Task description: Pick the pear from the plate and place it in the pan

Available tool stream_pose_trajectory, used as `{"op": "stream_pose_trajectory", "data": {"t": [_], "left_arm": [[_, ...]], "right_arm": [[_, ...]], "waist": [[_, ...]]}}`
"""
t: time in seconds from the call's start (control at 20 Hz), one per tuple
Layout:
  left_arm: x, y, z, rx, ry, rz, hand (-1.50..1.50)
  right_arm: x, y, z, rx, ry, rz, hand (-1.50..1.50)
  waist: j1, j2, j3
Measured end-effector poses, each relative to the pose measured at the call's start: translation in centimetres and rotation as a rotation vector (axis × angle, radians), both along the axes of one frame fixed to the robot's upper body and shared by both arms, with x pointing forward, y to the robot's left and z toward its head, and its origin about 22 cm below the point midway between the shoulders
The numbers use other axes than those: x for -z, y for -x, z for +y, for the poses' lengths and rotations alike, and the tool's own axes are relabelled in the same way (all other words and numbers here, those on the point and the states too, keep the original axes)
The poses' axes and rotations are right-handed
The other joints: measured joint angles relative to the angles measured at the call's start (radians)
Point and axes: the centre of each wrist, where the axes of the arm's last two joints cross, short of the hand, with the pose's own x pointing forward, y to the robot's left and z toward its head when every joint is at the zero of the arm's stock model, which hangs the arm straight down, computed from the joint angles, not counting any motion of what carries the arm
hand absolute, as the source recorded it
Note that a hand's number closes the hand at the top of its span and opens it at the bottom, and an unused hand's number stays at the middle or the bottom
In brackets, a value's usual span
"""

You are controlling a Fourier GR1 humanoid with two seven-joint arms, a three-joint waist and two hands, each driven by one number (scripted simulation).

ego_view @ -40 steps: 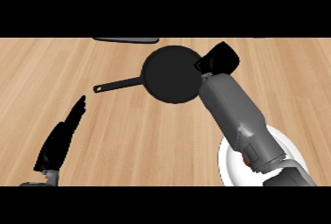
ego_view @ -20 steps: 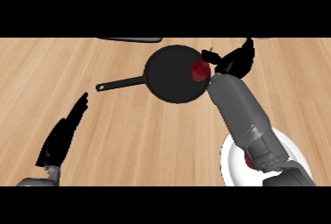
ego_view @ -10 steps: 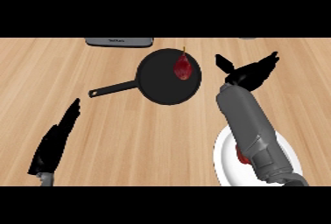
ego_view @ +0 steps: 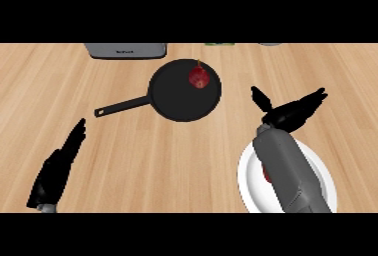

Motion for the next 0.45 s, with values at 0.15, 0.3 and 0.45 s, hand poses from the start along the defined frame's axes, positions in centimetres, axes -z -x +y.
{"op": "stream_pose_trajectory", "data": {"t": [0.15, 0.3, 0.45], "left_arm": [[0.2, 0.5, 0.0, -0.015, 0.001, 0.002, 0.00], [0.4, 0.9, 0.0, -0.027, -0.004, 0.003, 0.00], [0.0, 0.7, 0.5, -0.035, -0.003, -0.002, 0.00]], "right_arm": [[1.7, 2.4, -0.3, -0.006, 0.003, 0.006, -1.50], [2.7, 4.9, -0.3, -0.023, -0.004, -0.007, -1.50], [3.0, 7.5, 0.0, -0.043, -0.024, -0.028, -1.50]], "waist": [[-0.014, -0.006, 0.000], [-0.027, -0.009, -0.003], [-0.036, -0.012, -0.007]]}}
